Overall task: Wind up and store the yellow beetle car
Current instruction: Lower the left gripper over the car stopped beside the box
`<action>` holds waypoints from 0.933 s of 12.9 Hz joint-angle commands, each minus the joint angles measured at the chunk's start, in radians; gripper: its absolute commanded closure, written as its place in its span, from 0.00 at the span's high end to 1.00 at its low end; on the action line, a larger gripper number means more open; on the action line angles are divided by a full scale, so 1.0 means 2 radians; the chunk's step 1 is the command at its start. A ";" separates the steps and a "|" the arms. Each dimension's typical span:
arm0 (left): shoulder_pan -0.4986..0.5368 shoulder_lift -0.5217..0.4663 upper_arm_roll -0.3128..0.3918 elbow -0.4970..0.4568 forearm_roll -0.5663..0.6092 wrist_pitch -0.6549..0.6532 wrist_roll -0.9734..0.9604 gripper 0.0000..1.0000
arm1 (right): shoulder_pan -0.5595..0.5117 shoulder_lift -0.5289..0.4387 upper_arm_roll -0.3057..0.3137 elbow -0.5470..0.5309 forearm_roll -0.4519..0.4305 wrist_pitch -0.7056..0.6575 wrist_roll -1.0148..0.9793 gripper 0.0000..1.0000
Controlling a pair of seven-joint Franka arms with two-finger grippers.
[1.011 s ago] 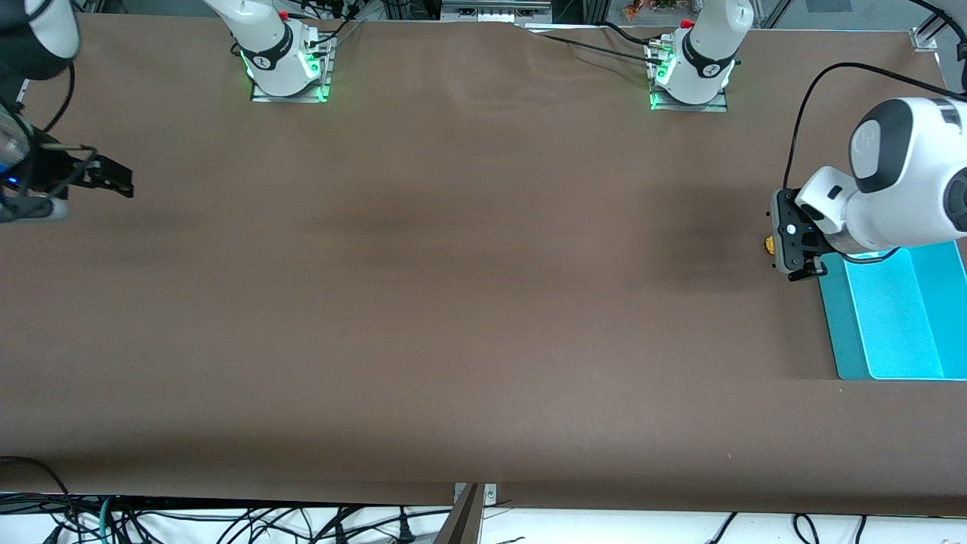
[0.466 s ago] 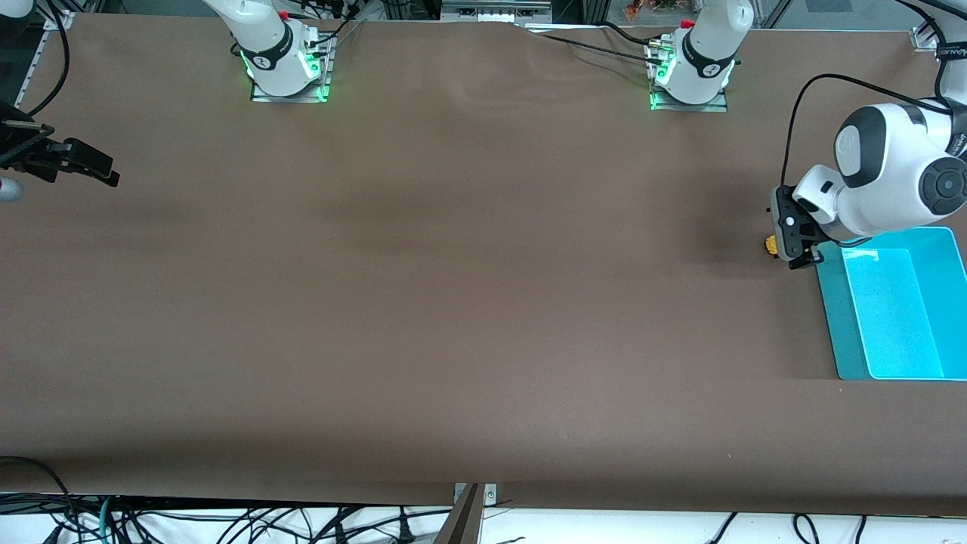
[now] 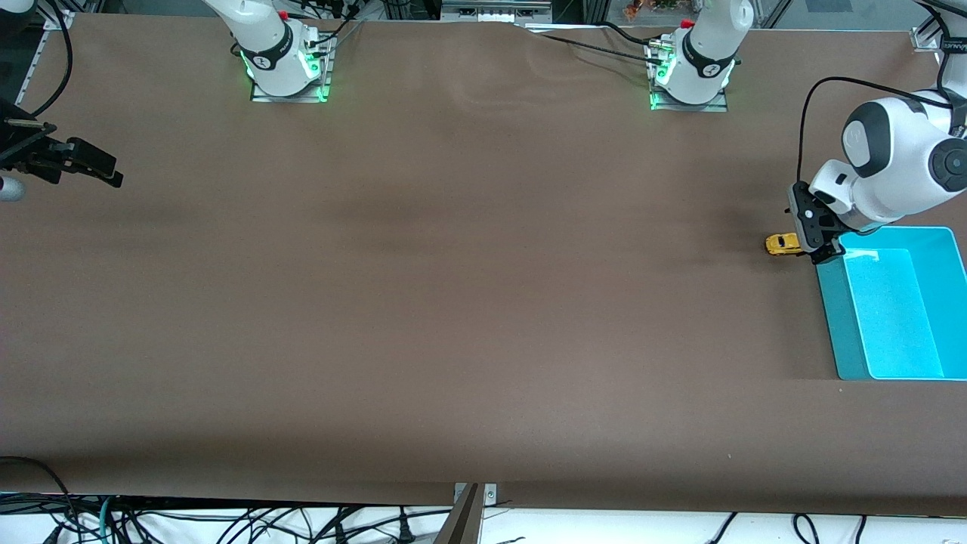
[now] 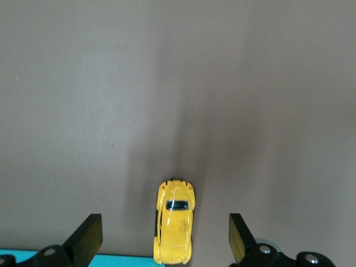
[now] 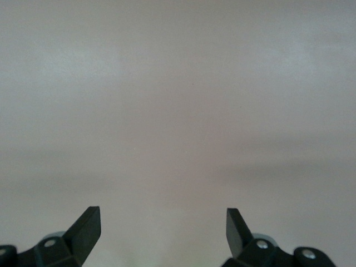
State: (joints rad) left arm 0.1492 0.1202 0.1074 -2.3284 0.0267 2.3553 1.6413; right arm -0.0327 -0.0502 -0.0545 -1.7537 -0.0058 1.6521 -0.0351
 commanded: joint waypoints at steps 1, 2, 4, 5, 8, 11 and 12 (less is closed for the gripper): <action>0.024 -0.013 -0.002 -0.044 0.011 0.062 0.028 1.00 | -0.007 0.007 0.003 0.014 0.007 -0.009 0.008 1.00; 0.031 -0.013 -0.002 -0.064 0.011 0.090 0.028 1.00 | -0.006 0.006 0.002 0.014 0.007 -0.009 0.008 1.00; 0.036 -0.006 -0.001 -0.087 0.010 0.136 0.028 1.00 | -0.005 0.007 -0.002 0.014 0.007 -0.009 0.008 1.00; 0.040 0.003 -0.001 -0.088 0.010 0.147 0.028 1.00 | -0.005 0.007 -0.002 0.014 0.007 -0.009 0.007 1.00; 0.044 0.021 0.000 -0.101 0.010 0.196 0.028 1.00 | -0.005 0.007 -0.002 0.015 0.006 -0.009 0.008 1.00; 0.052 0.042 -0.001 -0.101 0.011 0.217 0.028 1.00 | -0.004 0.008 -0.002 0.015 0.005 -0.008 0.005 1.00; 0.054 0.046 -0.001 -0.101 0.011 0.221 0.028 1.00 | -0.004 0.008 -0.002 0.014 0.006 -0.008 0.006 1.00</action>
State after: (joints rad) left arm 0.2388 0.1974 0.1085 -2.5228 0.0269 2.7636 1.6764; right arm -0.0373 -0.0453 -0.0596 -1.7532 -0.0058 1.6521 -0.0340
